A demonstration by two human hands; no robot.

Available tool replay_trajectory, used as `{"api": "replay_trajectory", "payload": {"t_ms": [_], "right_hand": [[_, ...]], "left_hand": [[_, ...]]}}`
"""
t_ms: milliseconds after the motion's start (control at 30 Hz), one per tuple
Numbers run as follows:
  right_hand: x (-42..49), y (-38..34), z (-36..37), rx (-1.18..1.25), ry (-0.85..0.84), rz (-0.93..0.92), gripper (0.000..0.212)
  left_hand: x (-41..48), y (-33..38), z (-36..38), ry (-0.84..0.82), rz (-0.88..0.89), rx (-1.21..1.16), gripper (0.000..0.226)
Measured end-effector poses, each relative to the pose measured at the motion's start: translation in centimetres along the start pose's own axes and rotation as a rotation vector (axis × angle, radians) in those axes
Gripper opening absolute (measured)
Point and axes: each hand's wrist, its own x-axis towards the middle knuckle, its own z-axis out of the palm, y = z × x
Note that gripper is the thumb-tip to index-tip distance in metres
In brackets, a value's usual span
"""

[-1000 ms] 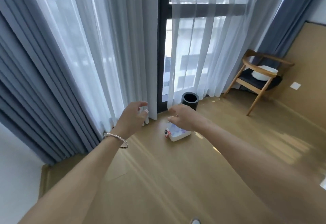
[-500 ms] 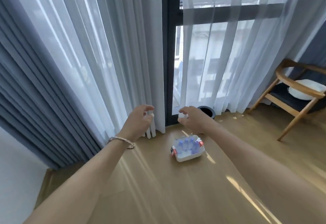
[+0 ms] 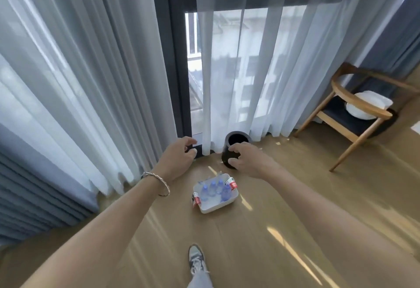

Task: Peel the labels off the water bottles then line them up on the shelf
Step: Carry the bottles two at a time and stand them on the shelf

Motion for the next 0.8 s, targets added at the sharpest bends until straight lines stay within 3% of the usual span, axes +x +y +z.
{"api": "replay_trajectory", "payload": {"t_ms": [133,400,533,800], "right_hand": [[5.1,4.0,-4.6,-0.015,0.084,0.113,0.042],[14.1,7.3,-8.0,-0.089,-0.005,0.277,0.044],[19.1,8.2,-7.3,-0.083,-0.076,0.240,0.048],[28.7,9.3,-2.2,-0.087,-0.331,0.037,0.048]], "left_hand": [[8.8,1.3,2.6,-0.066,0.051,-0.038,0.032],[21.9,2.5,5.6,-0.228,0.032,-0.095,0.034],[24.9,1.1,6.4,-0.240,-0.013,-0.087,0.034],[26.6,-4.4,8.6,-0.189,-0.311,-0.085,0.040]]}}
